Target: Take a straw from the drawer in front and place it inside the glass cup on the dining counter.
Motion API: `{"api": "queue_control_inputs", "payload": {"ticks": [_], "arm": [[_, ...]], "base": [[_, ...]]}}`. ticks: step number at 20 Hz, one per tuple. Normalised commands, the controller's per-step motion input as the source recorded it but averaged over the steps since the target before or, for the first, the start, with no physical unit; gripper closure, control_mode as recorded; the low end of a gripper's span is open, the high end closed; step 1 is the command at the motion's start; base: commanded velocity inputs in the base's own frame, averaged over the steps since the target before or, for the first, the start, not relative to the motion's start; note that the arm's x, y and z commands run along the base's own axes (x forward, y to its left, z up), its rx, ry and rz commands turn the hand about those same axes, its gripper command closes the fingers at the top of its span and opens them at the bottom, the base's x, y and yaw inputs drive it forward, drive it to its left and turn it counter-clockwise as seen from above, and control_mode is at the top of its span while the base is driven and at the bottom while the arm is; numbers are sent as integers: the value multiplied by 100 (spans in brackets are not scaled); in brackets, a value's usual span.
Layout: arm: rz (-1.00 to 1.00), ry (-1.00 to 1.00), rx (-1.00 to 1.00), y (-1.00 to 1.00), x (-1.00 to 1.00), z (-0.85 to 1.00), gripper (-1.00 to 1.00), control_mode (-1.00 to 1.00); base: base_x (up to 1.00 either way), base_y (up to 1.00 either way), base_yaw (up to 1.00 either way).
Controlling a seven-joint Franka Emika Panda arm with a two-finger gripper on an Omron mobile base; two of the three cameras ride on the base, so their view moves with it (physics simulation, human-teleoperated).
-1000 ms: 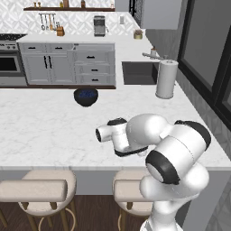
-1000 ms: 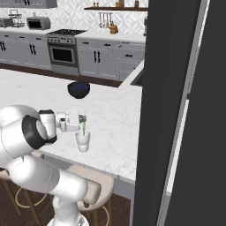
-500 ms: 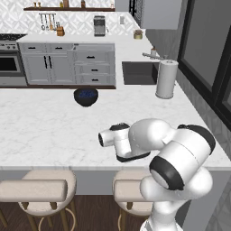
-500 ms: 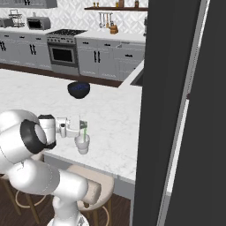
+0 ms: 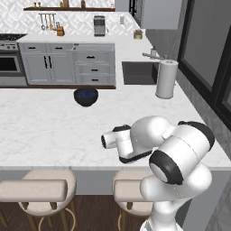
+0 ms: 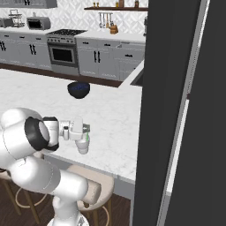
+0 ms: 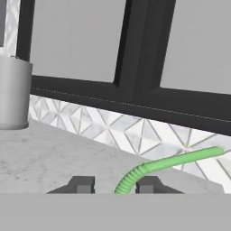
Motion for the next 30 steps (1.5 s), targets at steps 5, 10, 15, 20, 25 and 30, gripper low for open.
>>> {"api": "queue_control_inputs", "payload": {"ticks": [5, 10, 15, 20, 25, 30], "arm": [[0, 0, 0, 1, -17, 0, -100, -100], [0, 0, 7, 19, -27, 16, -100, -100], [0, 2, 23, 24, 1, 24, -100, -100], [1, 20, 31, 10, 20, 1, -100, -100], [1, 23, 25, 0, 16, -9, -100, -100], [1, 15, 22, 3, -16, -2, -100, -100]], "base": [[0, 0, 0], [0, 0, 0], [0, 0, 0], [0, 0, 0], [0, 0, 0], [0, 0, 0]]}}
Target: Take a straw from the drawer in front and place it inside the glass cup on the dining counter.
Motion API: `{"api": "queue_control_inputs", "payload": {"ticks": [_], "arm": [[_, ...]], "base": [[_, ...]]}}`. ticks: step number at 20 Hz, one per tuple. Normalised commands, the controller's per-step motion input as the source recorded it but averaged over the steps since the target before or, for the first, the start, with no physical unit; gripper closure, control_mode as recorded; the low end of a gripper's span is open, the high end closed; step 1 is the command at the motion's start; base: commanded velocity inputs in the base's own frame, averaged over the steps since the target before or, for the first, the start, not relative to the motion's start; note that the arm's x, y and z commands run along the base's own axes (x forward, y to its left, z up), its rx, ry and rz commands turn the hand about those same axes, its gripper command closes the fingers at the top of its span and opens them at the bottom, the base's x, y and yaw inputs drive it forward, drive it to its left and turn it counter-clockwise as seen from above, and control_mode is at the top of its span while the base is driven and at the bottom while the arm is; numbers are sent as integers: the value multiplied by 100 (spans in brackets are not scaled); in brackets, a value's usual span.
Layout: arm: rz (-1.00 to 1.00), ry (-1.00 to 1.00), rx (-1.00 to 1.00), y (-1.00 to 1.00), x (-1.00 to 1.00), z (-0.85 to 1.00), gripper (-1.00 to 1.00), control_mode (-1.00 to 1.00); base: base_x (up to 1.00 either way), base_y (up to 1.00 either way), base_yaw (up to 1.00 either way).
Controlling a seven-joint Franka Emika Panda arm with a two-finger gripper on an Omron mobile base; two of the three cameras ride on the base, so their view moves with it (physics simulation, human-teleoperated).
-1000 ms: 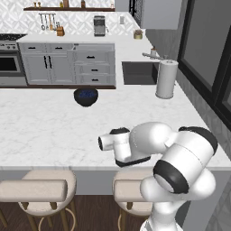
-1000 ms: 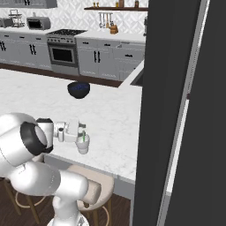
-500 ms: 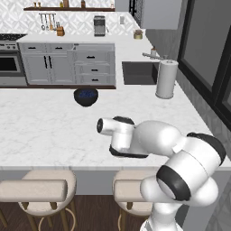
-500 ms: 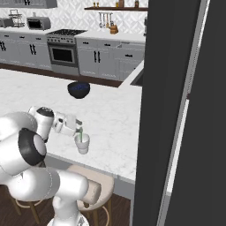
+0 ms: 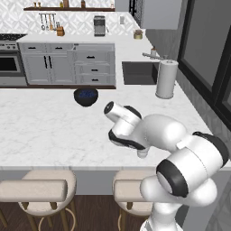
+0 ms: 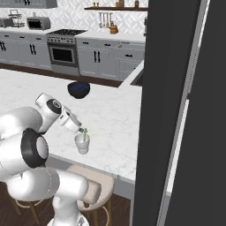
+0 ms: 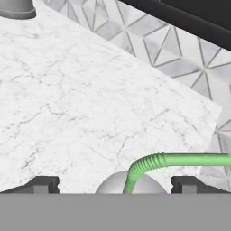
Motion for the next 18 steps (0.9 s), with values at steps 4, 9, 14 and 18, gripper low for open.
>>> {"api": "queue_control_inputs", "payload": {"ticks": [4, 9, 14, 18], "arm": [[0, 7, 19, 3, -39, 0, -100, -100], [0, 0, 16, 2, -43, 2, -100, -100], [4, -2, 22, 19, -68, 66, -100, -100], [8, -2, 27, 4, -59, 100, -100, -100]], "base": [[0, 0, 0], [0, 0, 0], [0, 0, 0], [0, 0, 0]]}}
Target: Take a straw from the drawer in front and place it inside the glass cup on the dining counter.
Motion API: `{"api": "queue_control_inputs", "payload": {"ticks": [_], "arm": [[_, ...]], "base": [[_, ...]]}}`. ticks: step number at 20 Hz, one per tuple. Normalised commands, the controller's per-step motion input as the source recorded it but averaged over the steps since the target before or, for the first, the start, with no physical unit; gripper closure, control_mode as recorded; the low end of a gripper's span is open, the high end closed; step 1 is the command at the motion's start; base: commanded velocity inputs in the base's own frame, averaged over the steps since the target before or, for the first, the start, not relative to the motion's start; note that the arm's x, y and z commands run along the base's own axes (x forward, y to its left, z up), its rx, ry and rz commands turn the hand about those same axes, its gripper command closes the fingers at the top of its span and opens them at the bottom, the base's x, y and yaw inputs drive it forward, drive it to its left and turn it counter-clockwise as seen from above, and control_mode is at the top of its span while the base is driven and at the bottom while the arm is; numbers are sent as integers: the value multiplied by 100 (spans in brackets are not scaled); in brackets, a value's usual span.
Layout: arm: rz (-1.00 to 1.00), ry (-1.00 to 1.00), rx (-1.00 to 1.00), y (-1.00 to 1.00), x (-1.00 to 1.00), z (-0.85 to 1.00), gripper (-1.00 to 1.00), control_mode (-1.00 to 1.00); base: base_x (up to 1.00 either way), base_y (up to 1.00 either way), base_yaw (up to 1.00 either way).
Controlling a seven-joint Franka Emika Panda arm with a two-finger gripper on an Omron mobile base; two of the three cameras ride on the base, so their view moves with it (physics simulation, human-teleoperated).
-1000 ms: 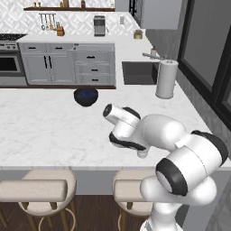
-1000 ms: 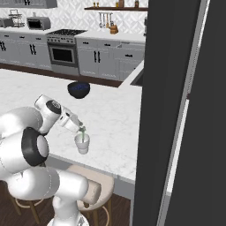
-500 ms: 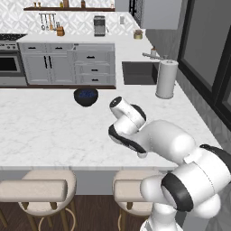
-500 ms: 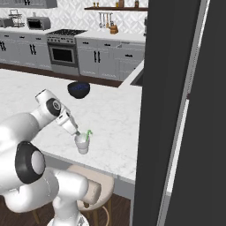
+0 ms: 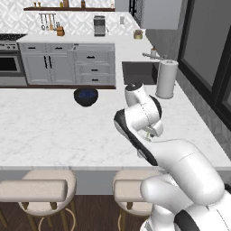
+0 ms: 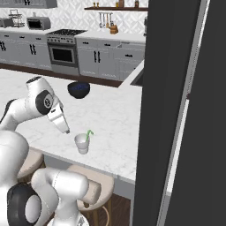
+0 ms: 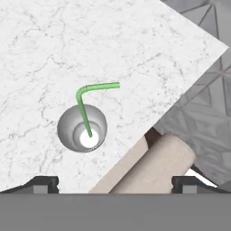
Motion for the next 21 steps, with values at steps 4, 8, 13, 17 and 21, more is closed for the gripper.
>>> {"api": "queue_control_inputs", "payload": {"ticks": [4, 8, 13, 17, 21], "arm": [[4, 0, 23, 0, -42, 89, -100, -100], [0, 0, 17, 0, -53, 65, -100, -100], [0, 0, 14, -13, -50, 36, -100, -100], [4, -2, 10, -4, -75, 9, -100, -100], [3, -9, 1, 0, -90, 0, -100, -100]], "base": [[0, 0, 0], [0, 0, 0], [0, 0, 0], [0, 0, 0], [0, 0, 0]]}}
